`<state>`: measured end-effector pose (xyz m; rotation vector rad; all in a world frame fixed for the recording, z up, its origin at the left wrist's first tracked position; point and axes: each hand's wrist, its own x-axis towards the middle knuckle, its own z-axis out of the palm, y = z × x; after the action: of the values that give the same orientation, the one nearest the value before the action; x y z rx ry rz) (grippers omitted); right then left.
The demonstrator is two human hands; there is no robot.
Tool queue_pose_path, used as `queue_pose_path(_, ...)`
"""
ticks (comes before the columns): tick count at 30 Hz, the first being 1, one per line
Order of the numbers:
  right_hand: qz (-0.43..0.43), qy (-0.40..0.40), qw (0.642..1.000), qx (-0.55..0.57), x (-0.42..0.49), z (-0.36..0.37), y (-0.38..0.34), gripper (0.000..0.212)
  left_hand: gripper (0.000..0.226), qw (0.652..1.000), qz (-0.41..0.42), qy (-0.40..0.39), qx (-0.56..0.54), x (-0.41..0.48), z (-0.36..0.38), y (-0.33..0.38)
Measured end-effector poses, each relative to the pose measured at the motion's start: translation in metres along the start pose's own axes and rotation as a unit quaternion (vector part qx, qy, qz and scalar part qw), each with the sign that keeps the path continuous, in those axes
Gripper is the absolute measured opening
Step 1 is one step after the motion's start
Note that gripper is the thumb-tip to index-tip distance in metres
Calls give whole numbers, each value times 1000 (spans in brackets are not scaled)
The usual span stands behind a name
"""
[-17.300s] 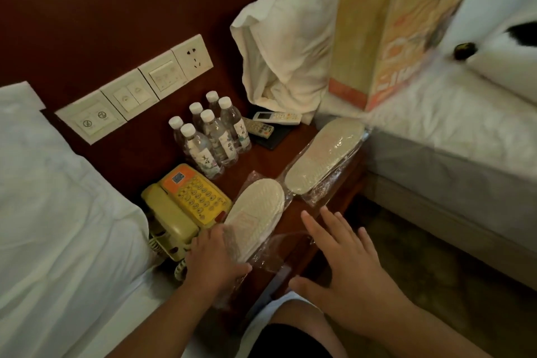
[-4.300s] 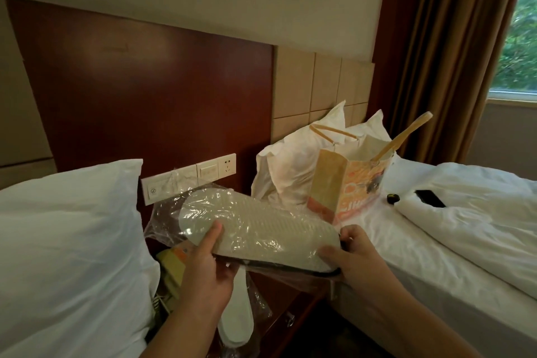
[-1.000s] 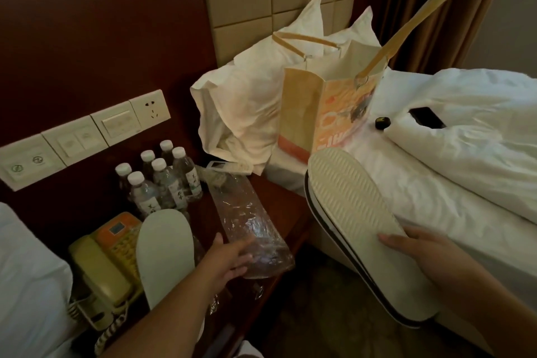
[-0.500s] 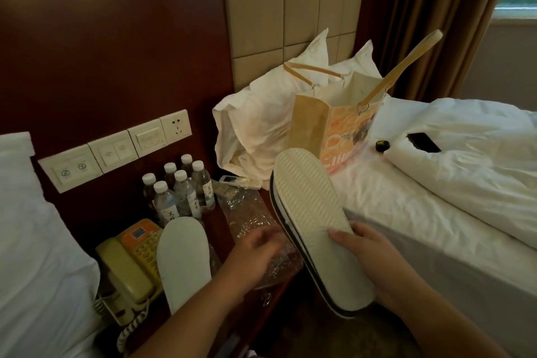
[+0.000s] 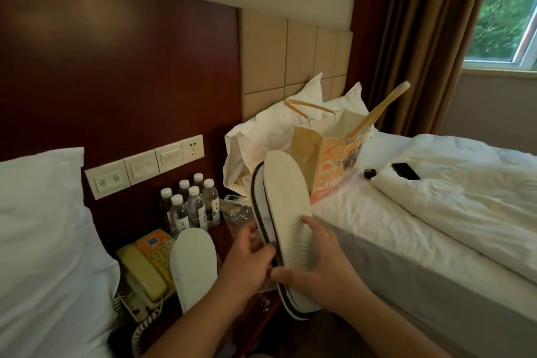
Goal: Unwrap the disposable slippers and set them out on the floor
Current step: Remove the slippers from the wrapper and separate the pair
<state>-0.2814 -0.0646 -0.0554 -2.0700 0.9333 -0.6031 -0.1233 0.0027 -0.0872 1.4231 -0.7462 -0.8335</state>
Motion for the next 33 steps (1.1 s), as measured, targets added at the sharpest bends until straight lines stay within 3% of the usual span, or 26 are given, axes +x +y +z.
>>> queue_pose_path(3,36,-28,999,20,-6,-4,-6,111,41,1000,23,0,14,-12,-5,5)
queue_pose_path(7,69,-1,977,202,-10,-13,-12,58,45,999,11,32,-6,-23,-15,8)
queue_pose_path(10,134,42,952,272,-12,-25,-14,38,52,999,21,47,0,-29,-22,11)
queue_pose_path(19,170,53,888,424,-20,-42,-12,40,44,998,34,55,5,-39,-30,24)
queue_pose_path(29,166,64,867,465,-31,-33,-23,48,40,998,14,51,-33,-53,-27,32)
queue_pose_path(33,158,52,859,484,-36,-20,-35,42,72,997,-2,26,-79,-59,-19,35)
